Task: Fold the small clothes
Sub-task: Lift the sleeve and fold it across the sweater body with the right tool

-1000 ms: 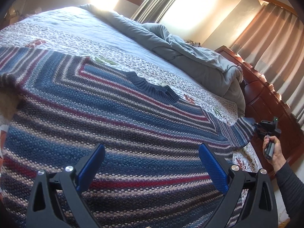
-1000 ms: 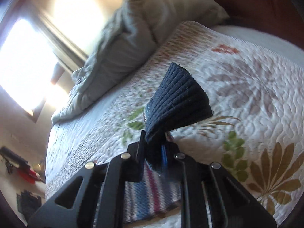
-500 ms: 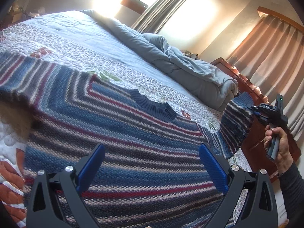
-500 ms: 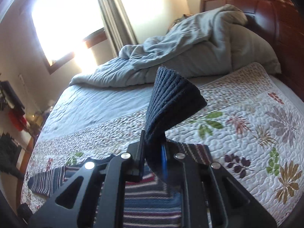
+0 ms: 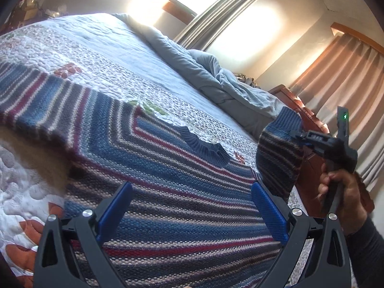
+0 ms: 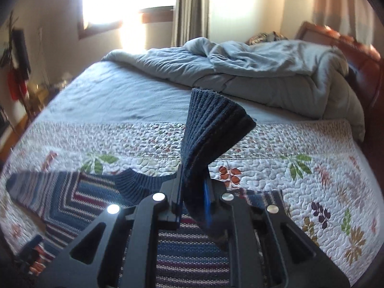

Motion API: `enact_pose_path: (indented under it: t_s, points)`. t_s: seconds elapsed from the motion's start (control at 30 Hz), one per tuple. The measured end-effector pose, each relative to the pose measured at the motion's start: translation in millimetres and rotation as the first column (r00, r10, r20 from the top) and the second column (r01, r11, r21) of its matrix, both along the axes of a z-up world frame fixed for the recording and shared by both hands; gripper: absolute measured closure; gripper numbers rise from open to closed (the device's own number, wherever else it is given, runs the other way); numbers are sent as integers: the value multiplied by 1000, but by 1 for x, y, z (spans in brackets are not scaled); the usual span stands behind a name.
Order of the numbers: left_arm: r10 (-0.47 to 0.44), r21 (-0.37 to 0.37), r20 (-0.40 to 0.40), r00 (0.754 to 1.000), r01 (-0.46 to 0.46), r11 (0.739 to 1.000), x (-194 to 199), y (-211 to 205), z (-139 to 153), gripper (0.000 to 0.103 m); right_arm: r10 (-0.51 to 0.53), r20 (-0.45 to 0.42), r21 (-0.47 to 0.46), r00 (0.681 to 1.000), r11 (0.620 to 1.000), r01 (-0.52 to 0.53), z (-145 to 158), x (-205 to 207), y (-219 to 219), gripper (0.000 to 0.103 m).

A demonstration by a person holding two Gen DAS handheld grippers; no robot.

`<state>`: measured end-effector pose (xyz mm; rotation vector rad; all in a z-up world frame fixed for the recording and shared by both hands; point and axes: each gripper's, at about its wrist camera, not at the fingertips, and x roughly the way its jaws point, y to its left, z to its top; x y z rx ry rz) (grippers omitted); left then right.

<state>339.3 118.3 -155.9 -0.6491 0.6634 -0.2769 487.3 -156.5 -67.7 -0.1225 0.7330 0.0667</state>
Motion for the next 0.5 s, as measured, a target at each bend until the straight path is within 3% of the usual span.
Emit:
enact_pose_path:
  t_s: [0.17, 0.27, 0.37, 0.5]
  points:
    - [26, -37, 1, 1000, -26, 999, -3, 19, 0, 4, 59, -18, -191, 998, 980, -62, -37, 0, 64, 90]
    - [34, -57, 0, 999, -34, 998, -5, 26, 0, 4, 97, -32, -324, 995, 941, -102, -68, -3, 101, 90]
    - [38, -54, 1, 999, -38, 998, -7, 32, 1, 4, 137, -69, -428, 988, 891, -153, -102, -6, 133, 90]
    - [46, -64, -4, 999, -46, 997, -7, 39, 0, 4, 191, -124, -562, 974, 795, -228, -146, -18, 171, 90]
